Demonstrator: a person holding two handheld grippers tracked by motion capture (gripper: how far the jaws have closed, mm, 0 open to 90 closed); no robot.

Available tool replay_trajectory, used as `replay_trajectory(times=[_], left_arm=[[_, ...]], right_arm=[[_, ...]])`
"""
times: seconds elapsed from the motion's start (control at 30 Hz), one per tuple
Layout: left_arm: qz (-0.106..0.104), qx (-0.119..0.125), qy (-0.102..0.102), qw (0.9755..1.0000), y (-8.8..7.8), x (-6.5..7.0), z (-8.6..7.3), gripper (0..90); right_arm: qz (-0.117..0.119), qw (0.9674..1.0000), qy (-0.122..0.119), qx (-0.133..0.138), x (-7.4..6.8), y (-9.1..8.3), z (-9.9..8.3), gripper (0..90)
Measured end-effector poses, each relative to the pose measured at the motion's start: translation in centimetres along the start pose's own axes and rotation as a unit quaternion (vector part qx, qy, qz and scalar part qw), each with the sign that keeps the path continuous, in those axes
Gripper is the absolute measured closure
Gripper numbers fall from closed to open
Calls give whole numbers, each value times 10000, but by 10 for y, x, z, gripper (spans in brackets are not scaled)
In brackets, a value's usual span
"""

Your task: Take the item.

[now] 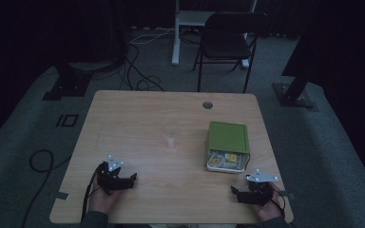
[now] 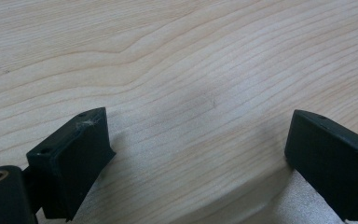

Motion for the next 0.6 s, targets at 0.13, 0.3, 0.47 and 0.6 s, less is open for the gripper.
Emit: replay_trajectory(times=[0.13,0.3,0.47,0.6], left_arm=[[5,-1,-6,10000,0,0,0,75],[6,1,-8,10000,0,0,0,75],[15,-10,-1,10000,0,0,0,75],[22,-10,-14,10000,0,0,0,75]], right_arm=[[-33,10000,19,31,0,0,0,170],[28,10000,-31,-19,-2,2,0,130],[102,9999,-34,13,-3,-2,1,243],[163,9995,-32,257,-6,-9,5,306]])
Point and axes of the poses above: each handheld gripper's, and its own axes: y roughly forward along the jaws, z roughly out of its top, x roughly to its right, the point moved 4 cm from there along y, roughly forward along the jaws, and after that the axes turned 9 degrees about z, right-handed, at the moved point
